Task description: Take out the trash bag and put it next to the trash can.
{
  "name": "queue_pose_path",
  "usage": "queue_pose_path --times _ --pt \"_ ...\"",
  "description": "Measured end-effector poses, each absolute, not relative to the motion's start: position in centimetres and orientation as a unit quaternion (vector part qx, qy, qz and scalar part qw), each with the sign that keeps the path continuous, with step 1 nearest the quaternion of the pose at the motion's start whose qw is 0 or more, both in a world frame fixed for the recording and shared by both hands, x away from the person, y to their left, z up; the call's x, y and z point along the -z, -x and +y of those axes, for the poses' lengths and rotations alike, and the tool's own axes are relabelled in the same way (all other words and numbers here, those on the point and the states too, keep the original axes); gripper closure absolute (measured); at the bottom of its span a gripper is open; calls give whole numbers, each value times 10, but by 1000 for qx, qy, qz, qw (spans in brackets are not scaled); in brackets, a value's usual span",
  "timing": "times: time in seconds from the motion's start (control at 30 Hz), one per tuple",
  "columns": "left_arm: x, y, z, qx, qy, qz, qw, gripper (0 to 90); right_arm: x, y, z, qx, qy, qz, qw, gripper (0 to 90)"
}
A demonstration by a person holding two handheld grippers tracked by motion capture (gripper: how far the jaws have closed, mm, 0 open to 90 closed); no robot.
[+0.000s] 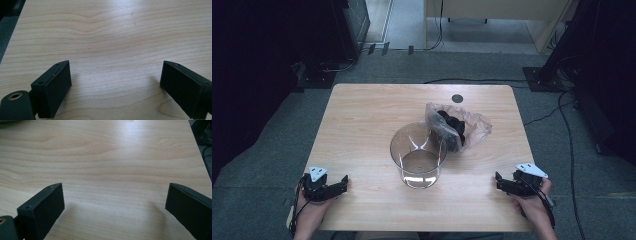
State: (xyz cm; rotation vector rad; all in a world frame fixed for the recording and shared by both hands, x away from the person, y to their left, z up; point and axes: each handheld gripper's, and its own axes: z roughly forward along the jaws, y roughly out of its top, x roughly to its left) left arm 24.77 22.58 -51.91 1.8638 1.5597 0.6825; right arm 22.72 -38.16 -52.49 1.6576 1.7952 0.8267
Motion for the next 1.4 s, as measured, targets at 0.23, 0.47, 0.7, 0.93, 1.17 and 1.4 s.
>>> queue_pose_path --times 0.23,0.47,0.7,0.93,1.17,1.4 --pt "519 -248 226 -258 -703 589 304 98 527 -223 -390 -293 -635 667 258 8" --pt "519 -248 226 -257 -704 589 304 98 527 -215 -395 -289 -638 665 259 2" --pt "519 -248 226 -257 -704 589 304 98 527 -208 -400 -288 -640 664 259 0" --pt "519 -248 226 -258 -704 589 303 98 527 -201 -405 -286 -642 662 260 0" --pt "519 -248 226 -257 -704 589 303 98 528 -190 -412 -284 -650 654 262 0" --pt "519 -248 226 -257 -704 589 304 98 528 -184 -414 -284 -649 655 262 0"
